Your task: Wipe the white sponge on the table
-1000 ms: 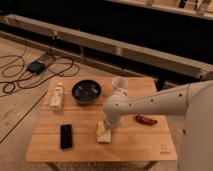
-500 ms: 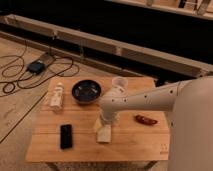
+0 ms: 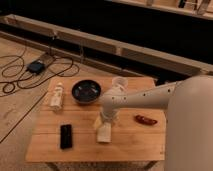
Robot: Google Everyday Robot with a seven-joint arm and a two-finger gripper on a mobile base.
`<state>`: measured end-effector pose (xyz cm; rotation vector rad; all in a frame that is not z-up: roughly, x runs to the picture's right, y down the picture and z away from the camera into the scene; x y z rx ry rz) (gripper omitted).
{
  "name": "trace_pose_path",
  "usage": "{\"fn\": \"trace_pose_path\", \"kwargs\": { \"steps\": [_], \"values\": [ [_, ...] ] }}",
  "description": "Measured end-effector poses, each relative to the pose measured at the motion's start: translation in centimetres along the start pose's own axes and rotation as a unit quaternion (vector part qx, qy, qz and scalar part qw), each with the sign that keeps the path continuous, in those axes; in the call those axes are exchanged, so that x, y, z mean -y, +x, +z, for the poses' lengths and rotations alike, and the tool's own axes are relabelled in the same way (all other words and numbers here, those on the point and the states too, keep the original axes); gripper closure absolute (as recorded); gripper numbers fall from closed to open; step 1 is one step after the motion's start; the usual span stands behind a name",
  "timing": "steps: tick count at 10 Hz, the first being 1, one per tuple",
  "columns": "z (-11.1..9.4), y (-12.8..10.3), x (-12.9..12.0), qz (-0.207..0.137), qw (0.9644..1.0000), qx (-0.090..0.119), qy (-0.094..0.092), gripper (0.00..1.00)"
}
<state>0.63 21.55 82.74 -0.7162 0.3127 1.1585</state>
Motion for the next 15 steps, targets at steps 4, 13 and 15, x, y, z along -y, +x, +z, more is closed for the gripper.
{"fn": "trace_pose_path", "kwargs": {
  "steps": [4, 13, 15],
  "values": [
    [0.9, 0.3, 0.5, 0.002, 1.0000, -0.009, -0.001, 0.51],
    [-2.4, 1.0, 2.9, 0.001, 1.0000, 0.009, 0.002, 1.00],
    [-3.2, 1.1, 3.6, 0.001, 0.9996, 0.028, -0.010, 1.00]
  ]
}}
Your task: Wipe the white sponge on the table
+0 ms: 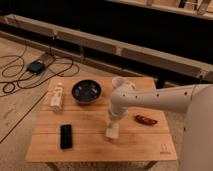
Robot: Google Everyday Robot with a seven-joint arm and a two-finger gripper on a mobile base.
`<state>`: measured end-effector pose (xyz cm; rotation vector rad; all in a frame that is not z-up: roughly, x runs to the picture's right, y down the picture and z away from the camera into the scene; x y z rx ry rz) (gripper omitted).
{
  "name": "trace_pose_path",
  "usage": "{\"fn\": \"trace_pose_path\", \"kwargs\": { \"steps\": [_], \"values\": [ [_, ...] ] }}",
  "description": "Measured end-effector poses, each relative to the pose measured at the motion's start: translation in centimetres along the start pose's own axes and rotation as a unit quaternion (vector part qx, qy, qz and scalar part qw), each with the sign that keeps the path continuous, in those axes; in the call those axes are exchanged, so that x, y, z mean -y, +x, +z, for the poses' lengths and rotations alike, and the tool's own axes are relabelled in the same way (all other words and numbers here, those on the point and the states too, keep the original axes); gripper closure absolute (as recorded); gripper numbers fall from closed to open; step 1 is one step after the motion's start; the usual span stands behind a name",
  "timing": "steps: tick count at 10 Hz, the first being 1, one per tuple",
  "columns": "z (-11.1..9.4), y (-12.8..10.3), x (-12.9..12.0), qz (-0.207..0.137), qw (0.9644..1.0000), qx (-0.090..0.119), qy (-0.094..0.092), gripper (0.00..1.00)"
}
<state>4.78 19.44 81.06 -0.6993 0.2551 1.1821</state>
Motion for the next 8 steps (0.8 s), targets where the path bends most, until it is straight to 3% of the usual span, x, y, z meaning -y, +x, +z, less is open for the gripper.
{"fn": "trace_pose_path", "kwargs": {
  "steps": [5, 8],
  "values": [
    [0.6, -0.6, 2.9, 0.004, 0.9974, 0.052, -0.049, 1.00],
    [1.6, -1.5, 4.2, 0.000, 0.9954, 0.072, -0.063, 1.00]
  ]
}}
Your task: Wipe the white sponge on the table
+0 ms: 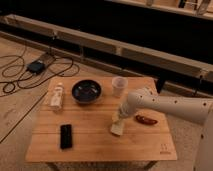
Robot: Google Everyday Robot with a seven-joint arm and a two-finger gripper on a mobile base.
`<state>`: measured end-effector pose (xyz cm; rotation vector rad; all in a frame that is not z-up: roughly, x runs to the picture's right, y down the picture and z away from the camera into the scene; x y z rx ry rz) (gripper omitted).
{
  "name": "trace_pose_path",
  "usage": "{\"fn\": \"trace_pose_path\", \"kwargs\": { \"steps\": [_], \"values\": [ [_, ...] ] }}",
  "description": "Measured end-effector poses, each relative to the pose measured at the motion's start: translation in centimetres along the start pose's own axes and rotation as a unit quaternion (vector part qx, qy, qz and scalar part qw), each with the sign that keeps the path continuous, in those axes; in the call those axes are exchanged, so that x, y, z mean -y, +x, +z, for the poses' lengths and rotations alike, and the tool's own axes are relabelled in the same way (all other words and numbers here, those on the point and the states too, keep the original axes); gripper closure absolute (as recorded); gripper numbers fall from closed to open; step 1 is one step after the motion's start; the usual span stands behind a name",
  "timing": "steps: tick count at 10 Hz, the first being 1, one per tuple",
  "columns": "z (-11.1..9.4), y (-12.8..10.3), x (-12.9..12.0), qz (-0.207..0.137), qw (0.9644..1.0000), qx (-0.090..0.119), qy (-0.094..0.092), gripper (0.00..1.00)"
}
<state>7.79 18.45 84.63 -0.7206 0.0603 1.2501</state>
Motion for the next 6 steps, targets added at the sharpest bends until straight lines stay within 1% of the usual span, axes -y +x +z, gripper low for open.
{"fn": "trace_pose_path", "kwargs": {
  "steps": [2, 4, 6],
  "values": [
    [0.8, -1.0, 0.8, -0.006, 0.9999, 0.012, 0.001, 1.00],
    [1.6, -2.1, 1.8, -0.012, 0.9996, 0.025, 0.008, 1.00],
    [2.1, -3.1, 1.9, -0.017, 0.9992, 0.034, 0.010, 1.00]
  ]
}}
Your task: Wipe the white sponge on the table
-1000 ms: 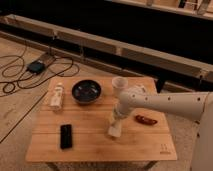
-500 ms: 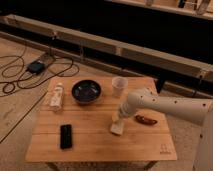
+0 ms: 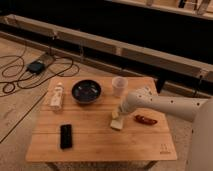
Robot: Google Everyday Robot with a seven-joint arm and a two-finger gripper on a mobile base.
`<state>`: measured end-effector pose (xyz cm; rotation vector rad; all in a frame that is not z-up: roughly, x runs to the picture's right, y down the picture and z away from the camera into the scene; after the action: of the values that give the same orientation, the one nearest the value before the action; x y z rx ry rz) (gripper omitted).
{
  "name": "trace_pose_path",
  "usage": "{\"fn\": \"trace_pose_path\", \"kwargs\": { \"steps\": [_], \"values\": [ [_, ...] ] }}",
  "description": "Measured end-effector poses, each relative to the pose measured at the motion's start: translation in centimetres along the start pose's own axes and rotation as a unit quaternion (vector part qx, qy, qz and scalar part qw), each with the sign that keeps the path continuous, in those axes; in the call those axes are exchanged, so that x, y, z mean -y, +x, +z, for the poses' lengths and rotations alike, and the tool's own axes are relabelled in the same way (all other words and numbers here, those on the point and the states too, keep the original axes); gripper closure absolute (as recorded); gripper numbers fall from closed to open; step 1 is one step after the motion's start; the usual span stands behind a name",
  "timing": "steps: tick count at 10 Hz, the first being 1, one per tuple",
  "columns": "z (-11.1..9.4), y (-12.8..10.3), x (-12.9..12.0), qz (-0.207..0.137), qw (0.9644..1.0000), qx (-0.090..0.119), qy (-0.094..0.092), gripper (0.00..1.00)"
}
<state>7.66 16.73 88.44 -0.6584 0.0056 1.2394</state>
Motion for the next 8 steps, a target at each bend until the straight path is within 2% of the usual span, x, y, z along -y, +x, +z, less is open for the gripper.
{"fn": "trace_pose_path", "kwargs": {
  "steps": [5, 8],
  "values": [
    [1.0, -2.5, -3.8, -0.019, 0.9993, 0.019, -0.025, 1.00],
    [1.7, -2.2, -5.7, -0.027, 0.9986, 0.020, -0.042, 1.00]
  ]
}}
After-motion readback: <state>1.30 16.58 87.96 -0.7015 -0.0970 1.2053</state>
